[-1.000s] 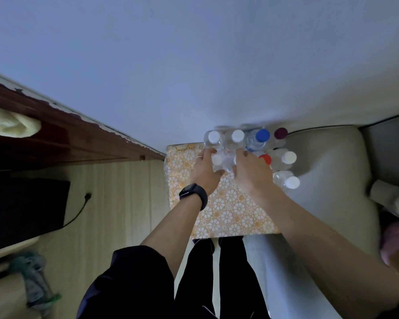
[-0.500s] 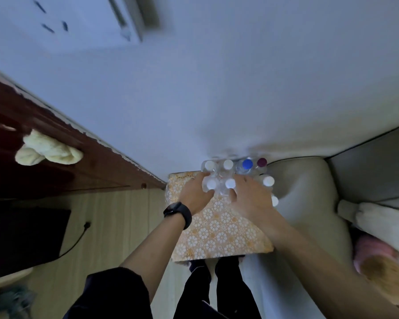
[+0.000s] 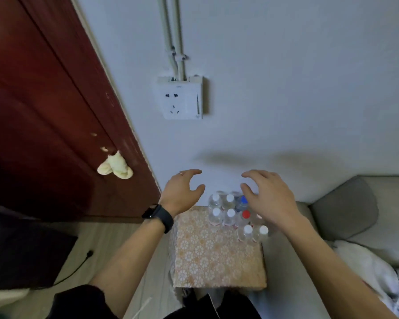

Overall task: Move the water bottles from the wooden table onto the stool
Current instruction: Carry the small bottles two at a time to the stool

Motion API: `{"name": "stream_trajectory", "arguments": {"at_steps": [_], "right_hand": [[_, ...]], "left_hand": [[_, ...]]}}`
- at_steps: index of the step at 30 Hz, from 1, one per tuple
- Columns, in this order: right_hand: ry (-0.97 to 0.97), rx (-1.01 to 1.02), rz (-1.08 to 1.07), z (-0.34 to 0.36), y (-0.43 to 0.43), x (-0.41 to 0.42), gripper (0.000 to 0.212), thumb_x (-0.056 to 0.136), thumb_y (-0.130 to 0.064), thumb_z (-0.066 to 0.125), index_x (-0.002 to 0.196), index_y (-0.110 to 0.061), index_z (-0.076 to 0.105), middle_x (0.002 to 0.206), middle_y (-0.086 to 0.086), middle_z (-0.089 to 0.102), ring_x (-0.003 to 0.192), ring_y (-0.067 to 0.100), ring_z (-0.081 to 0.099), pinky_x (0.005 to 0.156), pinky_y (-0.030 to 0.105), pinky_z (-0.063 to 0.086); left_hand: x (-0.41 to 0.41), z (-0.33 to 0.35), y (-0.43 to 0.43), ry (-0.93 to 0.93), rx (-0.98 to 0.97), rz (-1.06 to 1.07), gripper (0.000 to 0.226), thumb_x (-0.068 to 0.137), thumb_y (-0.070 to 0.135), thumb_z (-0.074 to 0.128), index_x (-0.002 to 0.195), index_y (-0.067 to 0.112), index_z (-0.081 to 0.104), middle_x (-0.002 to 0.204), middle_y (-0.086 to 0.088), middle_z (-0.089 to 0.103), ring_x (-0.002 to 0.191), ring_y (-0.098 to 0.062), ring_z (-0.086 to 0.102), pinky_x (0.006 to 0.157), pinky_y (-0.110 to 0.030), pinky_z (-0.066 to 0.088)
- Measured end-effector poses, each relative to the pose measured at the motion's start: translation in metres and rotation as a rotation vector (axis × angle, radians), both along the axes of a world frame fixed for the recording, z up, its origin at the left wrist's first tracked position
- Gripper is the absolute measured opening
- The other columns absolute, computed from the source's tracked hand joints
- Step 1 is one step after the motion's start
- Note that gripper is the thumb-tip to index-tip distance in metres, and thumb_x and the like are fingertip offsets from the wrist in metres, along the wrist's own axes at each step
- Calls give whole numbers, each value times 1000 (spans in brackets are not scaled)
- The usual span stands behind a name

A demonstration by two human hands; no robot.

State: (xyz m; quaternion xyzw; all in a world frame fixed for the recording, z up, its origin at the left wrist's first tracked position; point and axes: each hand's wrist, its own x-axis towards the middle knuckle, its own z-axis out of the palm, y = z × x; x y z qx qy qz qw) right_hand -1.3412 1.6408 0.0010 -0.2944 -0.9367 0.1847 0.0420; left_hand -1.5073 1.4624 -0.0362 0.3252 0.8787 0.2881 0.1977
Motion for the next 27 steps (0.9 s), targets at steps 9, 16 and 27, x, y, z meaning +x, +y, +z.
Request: {"name": "stream_trajectory", "arguments": {"at_steps": [9, 16, 27], "right_hand": [[236, 35, 350, 42, -9, -37, 32, 96, -39, 55, 125, -30, 64, 129, -12, 62, 131, 17, 45, 98, 32, 43], [217, -86, 725, 24, -84, -49, 31, 96, -36, 58, 124, -26, 66, 130, -7, 64, 133, 23, 43, 102, 34, 42], [317, -196, 1645, 101, -412, 35, 33, 94, -36, 62, 124, -26, 67, 127, -6, 66, 131, 23, 46, 111, 33, 32]], "left_hand": [[23, 54, -74, 125, 8, 395, 50, 93, 45, 57, 141, 35, 49, 145, 5, 52, 132, -17, 49, 107, -37, 43], [113, 46, -177, 94, -115, 779, 47, 93, 44, 57, 139, 36, 50, 138, 2, 55, 126, -19, 52, 106, -37, 43], [411, 117, -419, 333, -206, 1683, 42, 91, 36, 61, 133, 29, 58, 135, -1, 60, 119, -21, 58, 103, -36, 44]]}}
